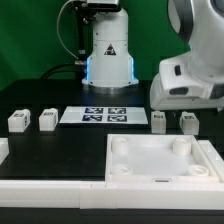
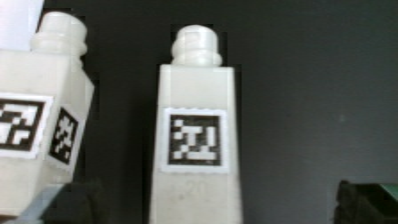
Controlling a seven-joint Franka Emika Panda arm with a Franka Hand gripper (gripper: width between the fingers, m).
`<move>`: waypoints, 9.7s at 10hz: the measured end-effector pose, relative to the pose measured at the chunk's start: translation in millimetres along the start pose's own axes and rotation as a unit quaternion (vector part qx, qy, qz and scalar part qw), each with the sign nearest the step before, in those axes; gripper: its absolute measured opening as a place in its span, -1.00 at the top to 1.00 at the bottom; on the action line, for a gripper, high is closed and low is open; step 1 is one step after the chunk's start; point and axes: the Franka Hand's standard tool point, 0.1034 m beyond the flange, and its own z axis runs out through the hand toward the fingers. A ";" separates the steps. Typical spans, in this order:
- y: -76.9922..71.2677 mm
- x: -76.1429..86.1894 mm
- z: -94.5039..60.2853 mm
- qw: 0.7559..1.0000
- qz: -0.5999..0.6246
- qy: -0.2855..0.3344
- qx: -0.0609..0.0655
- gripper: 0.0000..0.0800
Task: Assemble one leg
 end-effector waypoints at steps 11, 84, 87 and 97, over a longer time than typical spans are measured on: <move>0.7 3.1 28.1 0.999 0.003 -0.053 -0.004 0.27; 49.8 110.2 -179.5 0.887 -0.099 0.452 -0.006 -0.62; 55.1 107.6 -183.0 0.944 -0.107 0.311 0.002 -0.62; 46.7 114.2 -187.9 0.949 -0.067 0.308 0.017 0.26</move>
Offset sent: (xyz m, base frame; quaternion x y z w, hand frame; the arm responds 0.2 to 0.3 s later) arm -0.0072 -0.0032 -0.0124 -0.0077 0.0105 -0.0002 0.9999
